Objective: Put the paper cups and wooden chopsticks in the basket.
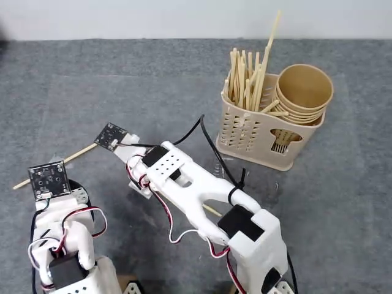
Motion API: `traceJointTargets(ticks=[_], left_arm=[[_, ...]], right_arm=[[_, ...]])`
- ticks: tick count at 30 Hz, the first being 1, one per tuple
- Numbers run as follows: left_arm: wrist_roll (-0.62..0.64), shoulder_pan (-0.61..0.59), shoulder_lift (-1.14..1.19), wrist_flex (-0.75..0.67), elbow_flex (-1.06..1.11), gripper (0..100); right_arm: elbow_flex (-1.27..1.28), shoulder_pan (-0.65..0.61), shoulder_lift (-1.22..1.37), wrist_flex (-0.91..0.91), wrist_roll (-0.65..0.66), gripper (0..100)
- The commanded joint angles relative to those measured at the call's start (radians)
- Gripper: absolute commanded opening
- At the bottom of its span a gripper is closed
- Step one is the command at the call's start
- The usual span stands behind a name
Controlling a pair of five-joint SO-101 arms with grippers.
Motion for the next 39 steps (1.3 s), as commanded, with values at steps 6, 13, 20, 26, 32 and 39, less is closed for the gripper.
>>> traceJointTargets(ticks=[6, 13, 20, 26, 32, 39], left_arm=[[-0.008, 0.003, -0.011, -0.002, -0.013, 1], [-0.008, 0.003, -0.011, -0.002, -0.013, 1], [-0.008, 0.003, -0.011, -0.002, -0.013, 1], [-0.008, 0.003, -0.011, -0.002, -0.013, 1], [-0.008, 0.003, -0.011, -0.002, -0.013, 1], [-0.008, 0.003, -0.011, -0.002, -0.013, 1]], right_arm=[[-0.052, -0.024, -0.044, 0.136, 0.009, 32.4], [-0.028, -0.031, 0.015, 0.134, -0.02, 30.6], [-0.061, -0.036, 0.139, 0.147, -0.057, 4.6], [-0.078, -0.038, 0.14, 0.163, -0.057, 0.7], [-0.097, -0.016, 0.053, 0.177, -0.051, 0.8], [-0.098, 0.012, -0.125, 0.278, -0.049, 0.8]])
